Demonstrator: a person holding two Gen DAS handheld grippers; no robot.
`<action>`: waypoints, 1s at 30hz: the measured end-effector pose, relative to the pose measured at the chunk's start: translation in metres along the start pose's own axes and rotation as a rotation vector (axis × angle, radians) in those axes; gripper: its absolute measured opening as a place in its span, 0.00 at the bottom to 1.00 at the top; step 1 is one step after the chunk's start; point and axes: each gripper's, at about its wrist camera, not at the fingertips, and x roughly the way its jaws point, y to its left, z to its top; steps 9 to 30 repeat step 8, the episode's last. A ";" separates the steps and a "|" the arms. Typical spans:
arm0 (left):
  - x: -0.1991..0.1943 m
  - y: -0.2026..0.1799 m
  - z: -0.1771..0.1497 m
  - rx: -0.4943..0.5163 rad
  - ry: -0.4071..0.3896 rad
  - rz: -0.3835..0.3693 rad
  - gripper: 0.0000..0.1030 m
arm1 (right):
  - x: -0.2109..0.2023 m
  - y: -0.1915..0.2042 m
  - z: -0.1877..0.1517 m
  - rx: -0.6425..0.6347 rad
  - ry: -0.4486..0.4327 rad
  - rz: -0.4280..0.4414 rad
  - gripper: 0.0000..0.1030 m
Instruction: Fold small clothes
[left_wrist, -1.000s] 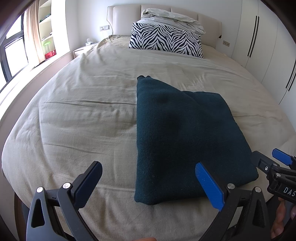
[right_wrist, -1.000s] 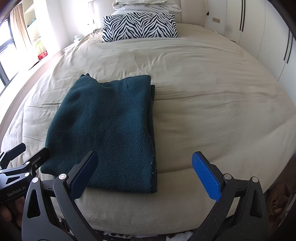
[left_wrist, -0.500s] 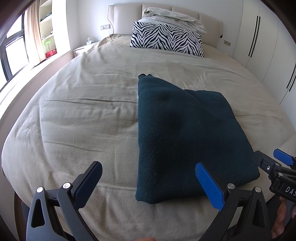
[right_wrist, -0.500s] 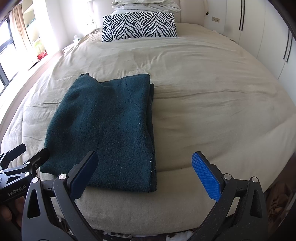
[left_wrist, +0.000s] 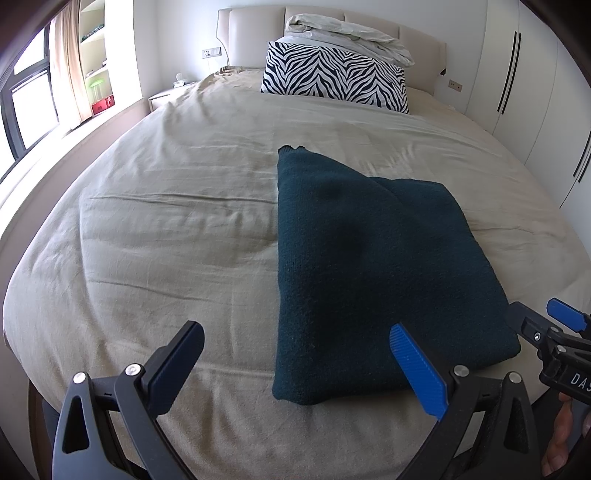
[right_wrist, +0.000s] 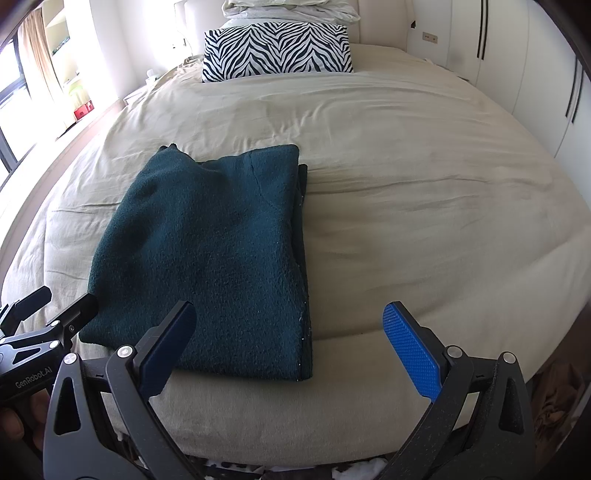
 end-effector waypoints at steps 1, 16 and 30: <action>0.000 0.001 0.000 0.000 0.001 0.002 1.00 | 0.000 0.000 0.000 -0.001 0.001 0.000 1.00; 0.002 0.000 -0.001 0.002 0.004 0.015 1.00 | 0.001 -0.003 -0.002 0.004 0.008 0.002 1.00; 0.002 0.000 -0.001 0.002 0.004 0.015 1.00 | 0.001 -0.003 -0.002 0.004 0.008 0.002 1.00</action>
